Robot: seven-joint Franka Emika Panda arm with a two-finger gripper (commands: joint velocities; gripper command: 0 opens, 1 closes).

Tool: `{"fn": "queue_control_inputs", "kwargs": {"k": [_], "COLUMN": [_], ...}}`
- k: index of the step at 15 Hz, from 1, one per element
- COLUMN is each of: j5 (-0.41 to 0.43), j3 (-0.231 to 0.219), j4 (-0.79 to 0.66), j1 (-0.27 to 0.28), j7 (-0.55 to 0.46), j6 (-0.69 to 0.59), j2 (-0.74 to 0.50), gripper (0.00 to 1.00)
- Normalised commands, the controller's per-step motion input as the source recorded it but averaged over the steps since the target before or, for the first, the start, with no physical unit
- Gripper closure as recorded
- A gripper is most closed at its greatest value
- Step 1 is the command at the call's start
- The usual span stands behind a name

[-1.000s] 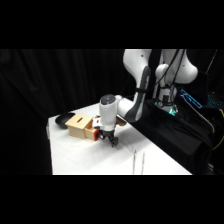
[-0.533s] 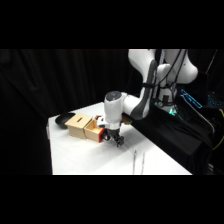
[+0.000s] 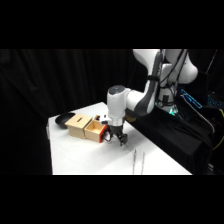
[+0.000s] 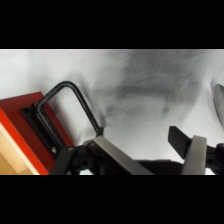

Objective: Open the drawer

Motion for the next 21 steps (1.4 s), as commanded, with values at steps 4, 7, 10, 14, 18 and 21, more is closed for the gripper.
{"fn": "queue_control_inputs", "kwargs": {"k": [4, 7, 10, 14, 18, 21], "j5": [0.204, 0.174, 0.186, 0.175, 0.121, 0.141], "j3": [0.118, 0.073, 0.044, 0.014, -0.021, -0.025], "j4": [-0.21, -0.15, -0.06, 0.03, 0.12, 0.17], "j1": [-0.091, -0.048, -0.032, -0.024, -0.022, -0.031], "j7": [-0.22, -0.20, -0.18, -0.17, -0.14, -0.16], "j6": [-0.27, -0.33, -0.36, -0.35, -0.28, -0.28], "j2": [-0.47, -0.45, -0.40, -0.32, -0.19, -0.09], "gripper": [0.00, 0.00, 0.00, 0.00, 0.00, 0.00]}}
